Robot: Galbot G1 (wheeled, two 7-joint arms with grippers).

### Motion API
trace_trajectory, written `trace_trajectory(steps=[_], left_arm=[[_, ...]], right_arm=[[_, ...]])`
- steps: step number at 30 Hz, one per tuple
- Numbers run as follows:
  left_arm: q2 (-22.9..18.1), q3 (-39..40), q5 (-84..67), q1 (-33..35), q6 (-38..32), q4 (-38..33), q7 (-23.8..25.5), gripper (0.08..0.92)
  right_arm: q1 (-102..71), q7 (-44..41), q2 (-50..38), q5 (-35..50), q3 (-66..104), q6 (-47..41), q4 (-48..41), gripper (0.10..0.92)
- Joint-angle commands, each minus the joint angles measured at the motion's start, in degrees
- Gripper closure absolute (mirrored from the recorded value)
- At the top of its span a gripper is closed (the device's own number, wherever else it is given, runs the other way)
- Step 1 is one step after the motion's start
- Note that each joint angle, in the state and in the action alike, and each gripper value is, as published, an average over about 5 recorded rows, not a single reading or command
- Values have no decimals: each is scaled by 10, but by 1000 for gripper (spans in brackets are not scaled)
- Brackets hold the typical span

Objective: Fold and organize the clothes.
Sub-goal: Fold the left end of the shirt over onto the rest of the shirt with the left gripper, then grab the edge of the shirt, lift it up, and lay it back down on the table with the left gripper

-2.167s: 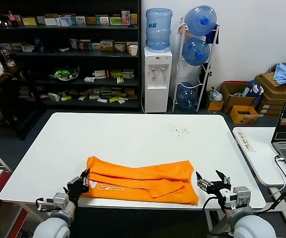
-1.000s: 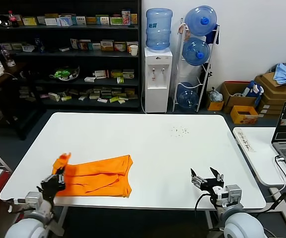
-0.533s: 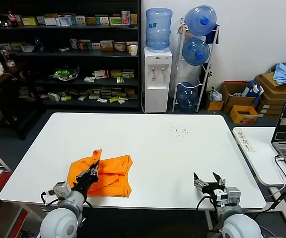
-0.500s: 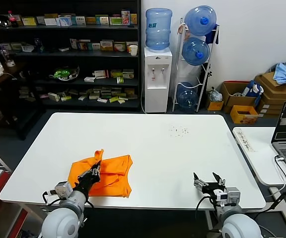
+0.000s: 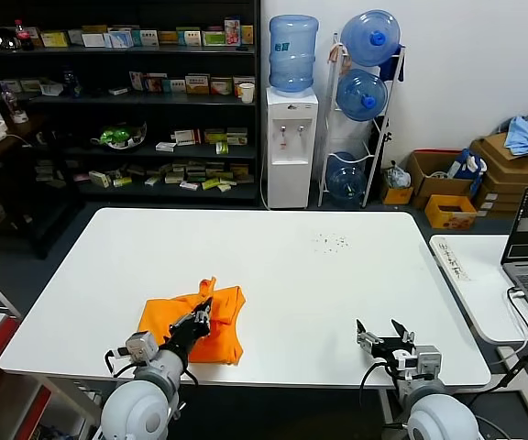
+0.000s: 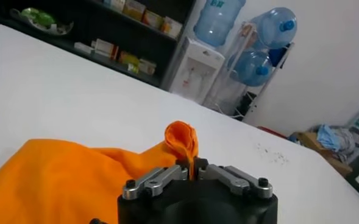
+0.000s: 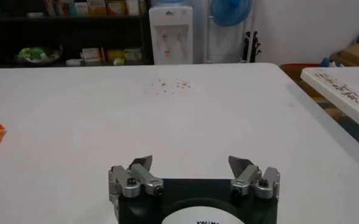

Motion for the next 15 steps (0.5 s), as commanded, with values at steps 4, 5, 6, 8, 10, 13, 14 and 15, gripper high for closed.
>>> trace_trajectory(steps=[4, 5, 6, 8, 10, 13, 14, 15], left_arm=[[-1, 2, -9, -3, 0, -4, 13, 681], [4, -3, -10, 0, 0, -7, 13, 655], [10, -10, -9, 4, -1, -10, 14, 629], [26, -29, -3, 16, -6, -13, 19, 569], [48, -62, 17, 33, -17, -6, 37, 508], [79, -120, 68, 71, -51, 31, 84, 422], [88, -140, 83, 83, -64, 49, 102, 396], [98, -156, 93, 96, -76, 67, 117, 370]], right_arm=[[4, 1, 2, 3, -2, -1, -5, 203], [4, 1, 2, 3, -2, -1, -6, 203], [5, 1, 2, 3, -3, -1, -6, 203], [6, 1, 1, 5, -3, -1, -6, 203], [6, 0, 1, 6, -3, 0, -4, 203], [5, -1, 1, 8, -3, 1, -1, 203], [5, -2, 0, 8, -3, 1, 0, 203], [5, -2, 0, 9, -3, 1, 1, 203]])
